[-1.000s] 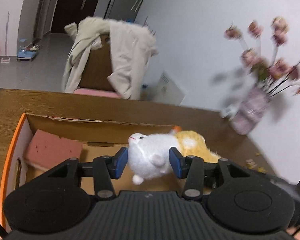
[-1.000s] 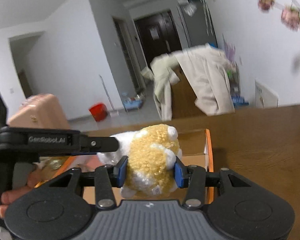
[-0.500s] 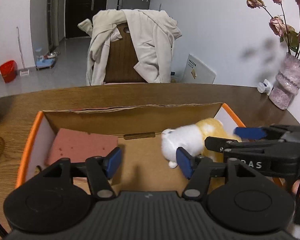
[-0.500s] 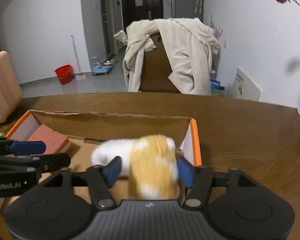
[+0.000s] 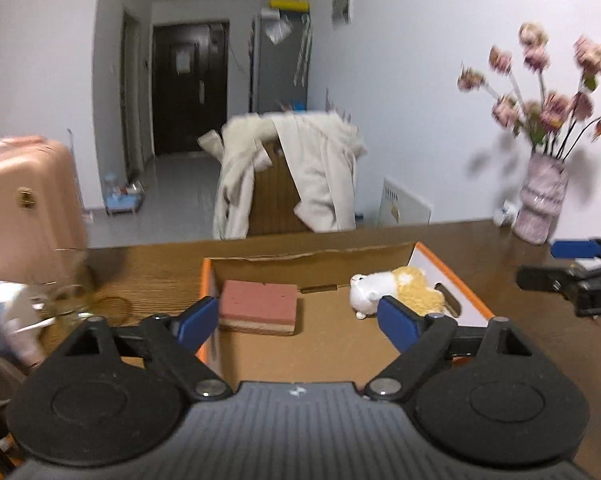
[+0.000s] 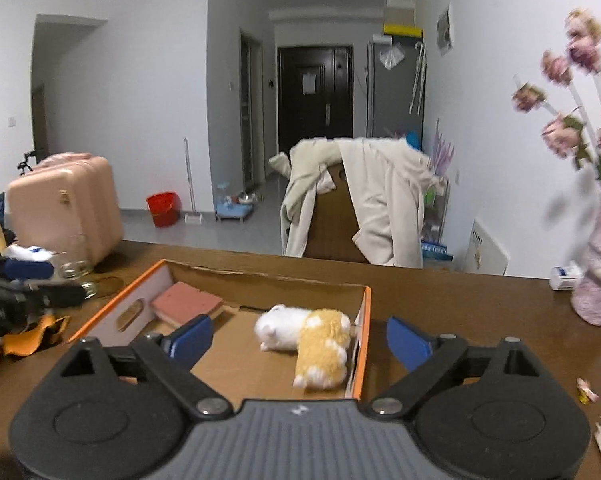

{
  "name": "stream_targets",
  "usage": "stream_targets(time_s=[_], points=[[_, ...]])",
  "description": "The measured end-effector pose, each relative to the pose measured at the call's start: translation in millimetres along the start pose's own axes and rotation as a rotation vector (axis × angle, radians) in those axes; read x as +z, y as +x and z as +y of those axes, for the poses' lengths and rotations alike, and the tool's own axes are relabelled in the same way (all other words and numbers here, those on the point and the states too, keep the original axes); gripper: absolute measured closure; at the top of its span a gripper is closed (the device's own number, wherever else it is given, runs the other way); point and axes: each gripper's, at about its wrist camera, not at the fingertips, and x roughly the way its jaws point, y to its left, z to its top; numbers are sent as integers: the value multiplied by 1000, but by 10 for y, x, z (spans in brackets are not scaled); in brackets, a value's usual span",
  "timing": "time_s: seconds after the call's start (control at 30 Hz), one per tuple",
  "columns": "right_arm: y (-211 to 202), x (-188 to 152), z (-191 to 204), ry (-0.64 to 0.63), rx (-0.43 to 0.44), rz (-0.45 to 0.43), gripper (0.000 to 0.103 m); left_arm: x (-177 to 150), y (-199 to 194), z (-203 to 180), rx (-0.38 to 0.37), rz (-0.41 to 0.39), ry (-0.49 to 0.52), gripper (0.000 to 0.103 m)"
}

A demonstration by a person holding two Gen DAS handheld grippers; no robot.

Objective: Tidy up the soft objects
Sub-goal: 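Move both open grippers back over the pile of soft items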

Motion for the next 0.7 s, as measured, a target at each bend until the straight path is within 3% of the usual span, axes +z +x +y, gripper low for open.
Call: stream_targets(time_s=[0.1, 0.23, 0.43, 0.57, 0.67, 0.7], points=[[-472, -247, 119, 2, 24, -40, 4, -258, -463, -34, 10, -57, 4, 5], [-1047, -649, 322, 29, 65, -89, 3, -711, -898, -74, 14, -69, 4, 4], [-1554, -1240, 657, 45, 115, -98, 3, -1396, -1415, -54, 9, -74, -69, 3], [-1692, -1556, 921, 28, 141, -72, 6, -1679, -1588, -45, 0, -50, -103, 3], [-1758, -1757, 1096, 63, 208, -43, 25, -1812, -1625, -38, 32, -35, -103, 3], [-1740, -1812, 1149, 65, 255, -21, 38, -1845, -1635, -35, 40, -33, -102, 3]])
